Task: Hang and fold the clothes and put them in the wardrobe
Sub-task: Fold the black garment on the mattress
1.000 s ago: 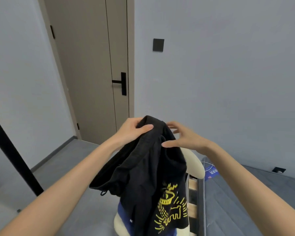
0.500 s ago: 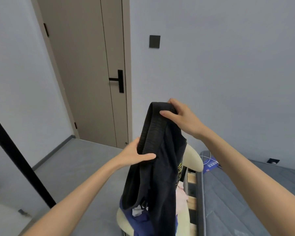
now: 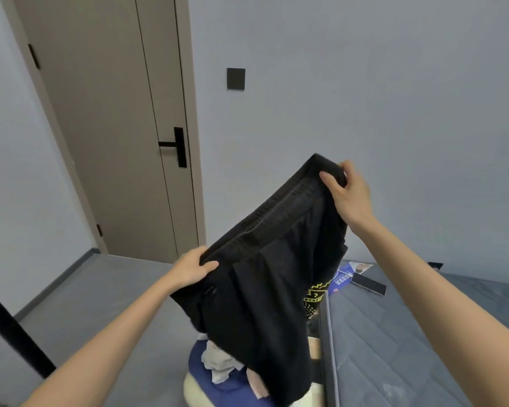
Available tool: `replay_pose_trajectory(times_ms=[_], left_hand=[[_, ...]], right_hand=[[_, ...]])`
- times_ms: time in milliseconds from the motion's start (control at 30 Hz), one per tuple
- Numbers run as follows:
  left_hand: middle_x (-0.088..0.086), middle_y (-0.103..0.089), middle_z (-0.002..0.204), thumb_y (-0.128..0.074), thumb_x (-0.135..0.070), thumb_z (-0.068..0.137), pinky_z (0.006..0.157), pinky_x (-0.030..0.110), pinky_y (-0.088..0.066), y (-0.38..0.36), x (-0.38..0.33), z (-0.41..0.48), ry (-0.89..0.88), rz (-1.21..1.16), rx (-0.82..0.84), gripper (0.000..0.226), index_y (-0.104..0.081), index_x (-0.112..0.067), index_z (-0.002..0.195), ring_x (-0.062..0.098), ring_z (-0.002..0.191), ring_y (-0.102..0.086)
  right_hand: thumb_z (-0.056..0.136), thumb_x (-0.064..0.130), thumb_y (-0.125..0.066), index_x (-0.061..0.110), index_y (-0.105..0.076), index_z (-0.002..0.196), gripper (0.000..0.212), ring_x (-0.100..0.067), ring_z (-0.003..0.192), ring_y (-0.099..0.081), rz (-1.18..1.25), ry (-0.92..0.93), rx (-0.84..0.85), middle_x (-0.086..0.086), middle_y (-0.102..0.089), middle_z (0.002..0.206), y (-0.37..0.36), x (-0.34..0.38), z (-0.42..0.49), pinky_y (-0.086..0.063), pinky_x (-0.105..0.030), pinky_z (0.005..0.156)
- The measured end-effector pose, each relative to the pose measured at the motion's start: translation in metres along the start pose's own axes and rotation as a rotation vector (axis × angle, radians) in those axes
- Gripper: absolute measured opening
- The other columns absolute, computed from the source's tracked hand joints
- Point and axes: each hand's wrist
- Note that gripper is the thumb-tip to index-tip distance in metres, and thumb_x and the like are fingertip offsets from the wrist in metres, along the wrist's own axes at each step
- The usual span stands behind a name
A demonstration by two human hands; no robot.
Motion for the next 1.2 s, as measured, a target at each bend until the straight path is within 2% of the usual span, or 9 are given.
replay_pose_trajectory(times_ms=[133,300,433,633,767,933,1067,1133,1200], left_hand=[[0.002,-0.062,0.101,-0.053,-0.032,0.094,0.075,0.029,-0.043,0.033,-0.014,0.008,0.074,0.111,0.05,0.017,-0.057,-0.018,0.102,0.02,0.091,-0.058],[0.008,-0.068,0.098,-0.057,-0.037,0.092,0.064,0.028,-0.053,0.053,-0.045,0.003,0.311,-0.127,0.215,0.03,-0.063,-0.01,0.101,0.021,0.078,-0.065],[0.011,-0.07,0.088,-0.058,-0.039,0.091,0.059,0.029,-0.053,0.045,-0.056,0.002,0.449,-0.408,0.203,0.036,-0.065,-0.005,0.101,0.024,0.073,-0.066],[0.011,-0.066,0.087,-0.057,-0.021,0.094,0.052,0.023,-0.054,0.013,-0.065,0.006,0.45,-0.702,0.145,0.027,-0.06,0.001,0.109,0.016,0.065,-0.065],[0.016,-0.065,0.086,-0.05,-0.008,0.096,0.045,0.023,-0.054,-0.002,-0.072,0.003,0.482,-0.966,0.165,0.014,-0.057,0.004,0.101,0.017,0.055,-0.068],[0.018,-0.063,0.083,-0.047,-0.006,0.096,0.043,0.026,-0.055,-0.008,-0.078,-0.002,0.506,-1.06,0.149,0.012,-0.056,0.002,0.092,0.018,0.046,-0.066],[0.016,-0.066,0.069,-0.044,-0.005,0.097,0.046,0.025,-0.055,-0.014,-0.082,-0.006,0.497,-1.098,0.129,0.016,-0.055,0.003,0.089,0.017,0.045,-0.065],[0.015,-0.065,0.069,-0.043,-0.005,0.098,0.046,0.022,-0.054,-0.015,-0.088,-0.009,0.466,-1.077,0.147,0.017,-0.054,0.003,0.087,0.015,0.042,-0.064],[0.012,-0.065,0.064,-0.044,-0.006,0.098,0.04,0.019,-0.05,-0.016,-0.095,-0.012,0.417,-1.013,0.185,0.018,-0.054,0.001,0.085,0.012,0.04,-0.062]], right_hand=[[0.094,0.031,-0.057,0.007,-0.051,0.095,0.025,-0.015,0.072,-0.047,-0.154,-0.145,0.015,0.004,-0.05,0.077,0.003,-0.041,-0.012,-0.036,-0.027,0.06],[0.09,0.041,-0.058,0.003,-0.057,0.094,0.038,-0.023,0.079,-0.056,-0.141,-0.36,0.051,-0.004,-0.06,0.084,-0.008,-0.052,-0.02,-0.043,-0.035,0.067],[0.089,0.041,-0.06,0.011,-0.066,0.089,0.031,-0.018,0.082,-0.064,0.063,-0.47,0.204,-0.005,-0.069,0.092,-0.021,-0.037,-0.026,-0.049,-0.028,0.066],[0.094,0.035,-0.056,0.013,-0.063,0.113,0.03,-0.019,0.101,-0.066,0.24,-0.42,0.445,-0.002,-0.069,0.108,-0.045,-0.018,-0.048,-0.052,-0.032,0.088],[0.096,0.03,-0.052,0.009,-0.053,0.115,0.028,-0.013,0.103,-0.061,0.209,-0.347,0.641,0.002,-0.063,0.11,-0.046,-0.015,-0.07,-0.048,-0.024,0.084],[0.094,0.033,-0.055,0.016,-0.052,0.113,0.026,-0.018,0.109,-0.06,0.154,-0.306,0.729,0.0,-0.063,0.116,-0.035,-0.028,-0.084,-0.047,-0.041,0.099],[0.088,0.017,-0.061,0.01,-0.058,0.11,0.023,-0.018,0.098,-0.065,0.017,-0.236,0.69,-0.002,-0.069,0.105,-0.027,-0.03,-0.087,-0.052,-0.038,0.09],[0.083,0.016,-0.067,0.011,-0.053,0.103,0.025,-0.016,0.081,-0.062,-0.148,-0.2,0.598,0.0,-0.064,0.089,-0.025,-0.031,-0.086,-0.053,-0.029,0.068],[0.077,0.021,-0.074,0.019,-0.039,0.106,0.045,-0.014,0.068,-0.056,-0.269,-0.171,0.506,0.003,-0.056,0.076,-0.023,-0.03,-0.087,-0.048,-0.027,0.055]])
Point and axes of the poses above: each hand's wrist, its own z-axis towards the middle knuckle, its own y-axis out of the back of the hand, x = y × z
